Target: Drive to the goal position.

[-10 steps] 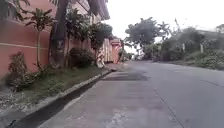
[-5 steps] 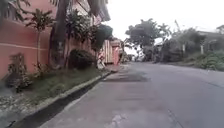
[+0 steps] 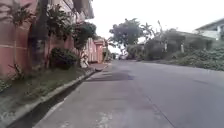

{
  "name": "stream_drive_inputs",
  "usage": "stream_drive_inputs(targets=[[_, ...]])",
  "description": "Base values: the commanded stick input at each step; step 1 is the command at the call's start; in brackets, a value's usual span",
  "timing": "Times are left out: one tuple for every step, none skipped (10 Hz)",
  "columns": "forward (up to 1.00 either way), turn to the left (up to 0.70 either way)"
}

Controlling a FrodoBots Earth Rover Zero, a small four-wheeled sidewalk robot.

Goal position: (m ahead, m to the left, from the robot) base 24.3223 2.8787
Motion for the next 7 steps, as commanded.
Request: stream_drive_inputs(targets=[[0.70, -0.35], [0.70, -0.35], [0.70, -0.35], [0.70, -0.34], [0.70, -0.34], [0.83, -0.33], [0.85, -0.33]])
